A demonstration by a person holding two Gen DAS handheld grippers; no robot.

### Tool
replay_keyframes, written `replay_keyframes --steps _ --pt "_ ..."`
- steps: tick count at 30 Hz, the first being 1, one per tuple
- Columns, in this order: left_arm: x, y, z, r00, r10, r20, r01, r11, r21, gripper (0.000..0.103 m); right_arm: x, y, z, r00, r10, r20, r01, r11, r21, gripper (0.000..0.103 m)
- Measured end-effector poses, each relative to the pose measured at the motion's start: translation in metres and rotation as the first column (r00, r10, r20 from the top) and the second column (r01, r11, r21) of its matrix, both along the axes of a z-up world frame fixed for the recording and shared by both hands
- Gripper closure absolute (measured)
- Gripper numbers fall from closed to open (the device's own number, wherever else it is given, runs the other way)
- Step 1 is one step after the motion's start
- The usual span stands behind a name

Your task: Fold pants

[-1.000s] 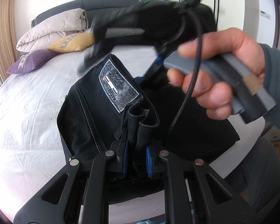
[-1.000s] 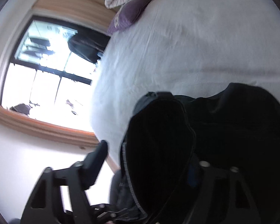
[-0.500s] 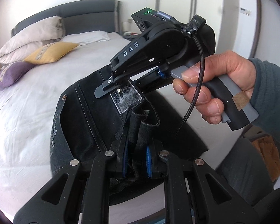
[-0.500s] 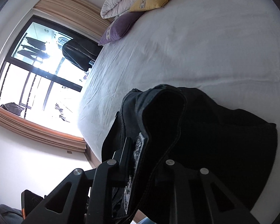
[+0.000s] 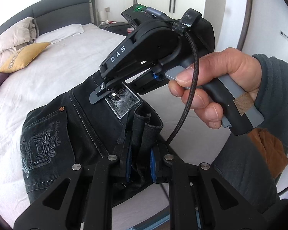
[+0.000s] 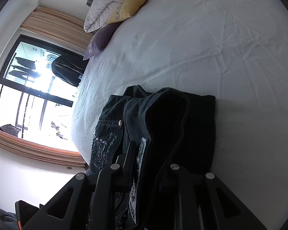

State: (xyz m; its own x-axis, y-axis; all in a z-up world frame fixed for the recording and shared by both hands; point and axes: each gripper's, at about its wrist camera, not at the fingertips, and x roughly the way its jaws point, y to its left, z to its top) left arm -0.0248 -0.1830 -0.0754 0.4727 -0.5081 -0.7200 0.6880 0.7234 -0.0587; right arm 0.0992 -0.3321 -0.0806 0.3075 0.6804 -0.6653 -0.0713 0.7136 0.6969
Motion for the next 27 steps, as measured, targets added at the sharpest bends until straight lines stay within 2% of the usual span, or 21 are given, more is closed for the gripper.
replay_keyframes --steps 5,8,11,12,13,14,15,17,19,22,24,25,27 --pt "0.007 -0.010 -0.020 0.999 -0.002 -0.043 0.003 1.000 0.028 0.089 0.001 0.001 -0.018 1.000 -0.013 -0.020 0.012 1.000 -0.026 0.084" --pt "0.010 -0.011 -0.021 0.998 0.006 -0.061 -0.005 1.000 0.025 0.088 -0.001 -0.001 -0.026 0.999 -0.025 -0.022 0.025 1.000 -0.017 0.084" --pt "0.020 -0.010 -0.026 0.995 -0.005 -0.099 0.007 1.000 0.021 0.075 -0.001 -0.004 -0.030 0.999 -0.031 -0.039 0.030 0.999 -0.025 0.079" --pt "0.023 -0.007 -0.026 0.994 -0.011 -0.113 0.013 1.000 0.013 0.064 -0.001 -0.008 -0.031 0.998 -0.037 -0.046 0.036 0.999 -0.016 0.077" --pt "0.023 -0.004 -0.026 0.991 -0.020 -0.130 0.019 1.000 -0.009 0.047 -0.002 -0.012 -0.032 0.998 -0.046 -0.048 0.046 0.999 -0.005 0.074" --pt "0.022 0.003 -0.020 0.990 -0.023 -0.142 0.017 0.999 -0.044 0.042 -0.004 -0.018 -0.029 0.997 -0.066 -0.040 0.066 0.998 -0.001 0.070" --pt "0.020 0.008 -0.016 0.989 -0.020 -0.144 0.011 0.998 -0.063 0.038 -0.006 -0.023 -0.027 0.996 -0.082 -0.036 0.082 0.997 0.000 0.064" --pt "0.013 0.024 0.001 0.990 -0.027 -0.137 0.012 0.994 -0.112 0.037 -0.013 -0.037 -0.019 0.991 -0.135 -0.024 0.135 0.991 0.007 0.059" --pt "0.008 0.042 0.018 0.993 -0.024 -0.114 0.008 0.990 -0.139 0.036 -0.020 -0.053 -0.006 0.982 -0.188 0.002 0.188 0.982 0.009 0.057" --pt "0.015 0.083 0.042 0.996 0.022 -0.083 -0.037 0.983 -0.182 0.033 -0.027 -0.064 0.020 0.973 -0.221 0.061 0.216 0.973 0.082 0.056" --pt "0.026 0.104 0.047 0.996 0.058 -0.067 -0.070 0.979 -0.192 0.033 -0.027 -0.052 0.043 0.976 -0.186 0.117 0.163 0.970 0.182 0.055" --pt "0.038 0.116 0.049 0.994 0.083 -0.067 -0.094 0.977 -0.190 0.033 -0.026 -0.043 0.049 0.978 -0.163 0.133 0.132 0.967 0.217 0.053" --pt "0.061 0.140 0.047 0.988 0.137 -0.077 -0.150 0.969 -0.196 0.033 -0.020 -0.017 0.054 0.982 -0.107 0.153 0.061 0.958 0.280 0.041"
